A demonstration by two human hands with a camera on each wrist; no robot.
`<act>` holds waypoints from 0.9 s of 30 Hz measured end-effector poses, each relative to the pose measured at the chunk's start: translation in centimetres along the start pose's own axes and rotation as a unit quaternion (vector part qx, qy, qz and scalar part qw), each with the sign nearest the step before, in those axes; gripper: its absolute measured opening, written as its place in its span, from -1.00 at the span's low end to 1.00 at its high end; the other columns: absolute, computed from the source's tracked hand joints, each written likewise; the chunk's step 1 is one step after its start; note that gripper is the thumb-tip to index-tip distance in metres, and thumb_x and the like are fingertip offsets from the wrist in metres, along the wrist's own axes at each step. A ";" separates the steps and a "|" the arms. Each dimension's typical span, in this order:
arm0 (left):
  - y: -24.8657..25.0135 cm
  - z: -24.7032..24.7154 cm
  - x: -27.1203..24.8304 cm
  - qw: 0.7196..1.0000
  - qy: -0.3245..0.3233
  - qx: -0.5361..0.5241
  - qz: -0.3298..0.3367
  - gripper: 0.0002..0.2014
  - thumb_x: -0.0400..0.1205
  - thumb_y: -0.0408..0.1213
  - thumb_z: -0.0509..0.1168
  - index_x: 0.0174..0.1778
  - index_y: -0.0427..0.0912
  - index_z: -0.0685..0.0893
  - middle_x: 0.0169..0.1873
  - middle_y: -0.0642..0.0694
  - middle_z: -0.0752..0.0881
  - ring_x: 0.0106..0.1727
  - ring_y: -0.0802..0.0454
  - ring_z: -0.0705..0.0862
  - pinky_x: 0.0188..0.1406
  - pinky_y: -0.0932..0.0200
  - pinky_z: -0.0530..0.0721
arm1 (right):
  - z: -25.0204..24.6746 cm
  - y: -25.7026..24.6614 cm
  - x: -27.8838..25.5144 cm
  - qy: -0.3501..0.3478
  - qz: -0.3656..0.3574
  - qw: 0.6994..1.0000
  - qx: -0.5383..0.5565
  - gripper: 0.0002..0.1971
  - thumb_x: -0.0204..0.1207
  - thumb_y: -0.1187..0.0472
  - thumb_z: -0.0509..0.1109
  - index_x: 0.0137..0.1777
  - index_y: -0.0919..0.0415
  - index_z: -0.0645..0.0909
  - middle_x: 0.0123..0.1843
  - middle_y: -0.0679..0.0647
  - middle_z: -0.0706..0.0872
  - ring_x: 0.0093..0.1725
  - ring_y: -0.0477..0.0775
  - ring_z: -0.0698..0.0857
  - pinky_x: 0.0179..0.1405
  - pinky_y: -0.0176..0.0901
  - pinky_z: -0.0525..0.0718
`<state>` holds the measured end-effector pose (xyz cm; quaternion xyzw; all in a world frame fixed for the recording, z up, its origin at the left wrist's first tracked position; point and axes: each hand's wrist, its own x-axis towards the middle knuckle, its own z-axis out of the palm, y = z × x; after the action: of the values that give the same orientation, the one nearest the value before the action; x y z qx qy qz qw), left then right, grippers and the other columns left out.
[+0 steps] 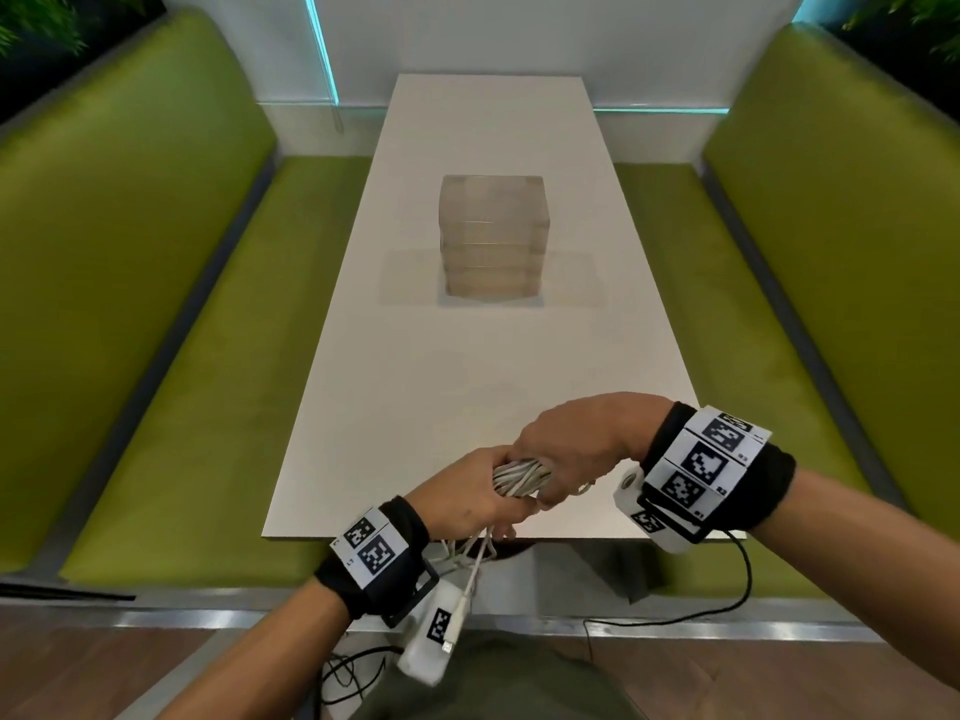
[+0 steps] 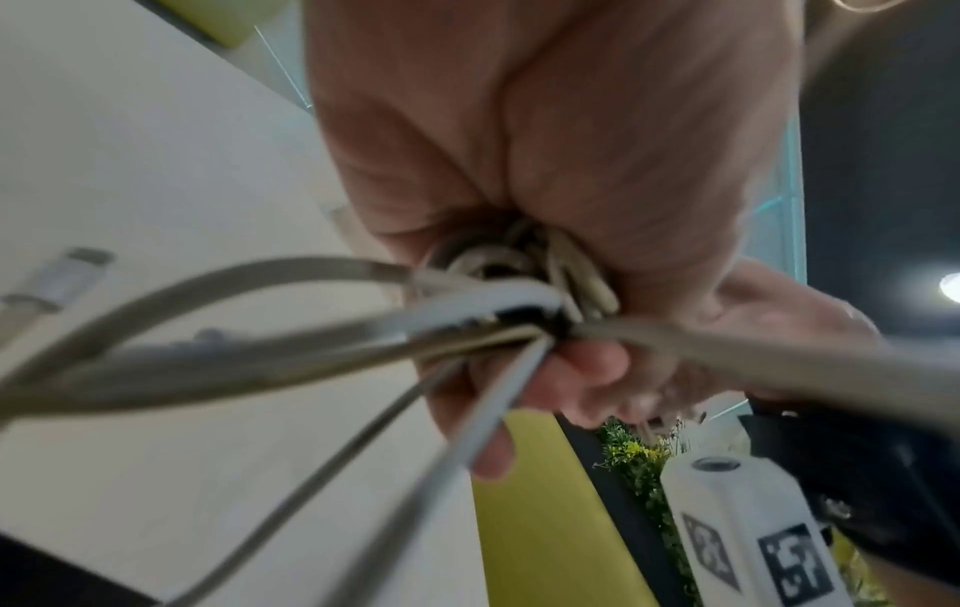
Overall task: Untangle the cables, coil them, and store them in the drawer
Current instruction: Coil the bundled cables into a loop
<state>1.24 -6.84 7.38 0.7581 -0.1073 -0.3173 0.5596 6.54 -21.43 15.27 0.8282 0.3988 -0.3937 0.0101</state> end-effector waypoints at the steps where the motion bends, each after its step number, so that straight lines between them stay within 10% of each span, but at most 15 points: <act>1: -0.1 -0.1 0.0 1.000 0.002 0.003 0.003 -0.74 0.50 -0.31 0.42 0.08 -0.18 0.60 -0.23 -0.15 0.70 -0.43 -0.02 0.68 -0.24 -0.16 0.74 | 0.1 -0.1 0.1 0.003 -0.001 1.000 -0.004 -0.88 0.52 0.14 0.39 -0.01 0.13 0.58 -0.36 -0.06 0.61 -0.41 -0.05 0.55 -0.42 -0.28 0.44; 11: -2.0 -0.7 0.0 0.995 0.058 -0.073 0.037 -0.27 0.33 -0.30 0.62 0.34 0.16 0.44 0.05 -0.11 0.76 0.07 -0.05 0.75 0.15 0.03 0.70 | -0.1 0.7 0.3 0.065 0.042 0.990 -0.118 -0.78 0.57 0.08 0.31 0.16 0.10 0.57 -0.01 0.05 0.74 -0.14 0.09 0.64 -0.12 -0.09 0.57; 18: -2.6 -0.4 0.4 0.985 0.103 -0.124 0.066 -0.90 0.57 -0.41 0.39 -0.11 -0.11 0.72 -0.24 0.04 0.77 -0.14 0.06 0.72 0.01 0.13 0.64 | -1.8 1.5 -0.9 0.117 0.045 0.989 -0.075 -0.87 0.53 0.09 0.34 0.02 0.08 0.57 -0.17 -0.07 0.63 -0.18 0.05 0.56 -0.14 -0.12 0.51; 22: -2.4 -0.6 0.6 0.974 0.108 -0.186 0.070 -0.84 0.65 -0.30 0.27 0.06 -0.26 0.69 -0.13 -0.08 0.82 0.04 -0.06 0.77 0.21 0.03 0.66 | -2.6 1.7 -1.1 0.136 0.043 0.990 -0.014 -0.92 0.52 0.12 0.35 -0.08 0.08 0.54 -0.20 0.00 0.69 -0.25 0.07 0.59 -0.24 -0.13 0.46; 27: -2.2 -0.5 0.3 0.971 0.109 -0.182 0.113 -0.71 0.60 -0.05 0.24 -0.17 -0.25 0.49 -0.62 0.04 0.40 -0.59 0.06 0.44 -0.31 0.09 0.65 | -4.5 2.5 -2.9 0.170 0.058 0.983 0.044 -0.93 0.54 0.15 0.38 -0.13 0.09 0.55 -0.39 -0.11 0.60 -0.43 -0.14 0.54 -0.41 -0.24 0.43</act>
<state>1.33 -5.87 5.34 0.6562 -0.0713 -0.1818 0.7289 10.02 -23.54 19.52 0.9043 0.3286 -0.2628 -0.0714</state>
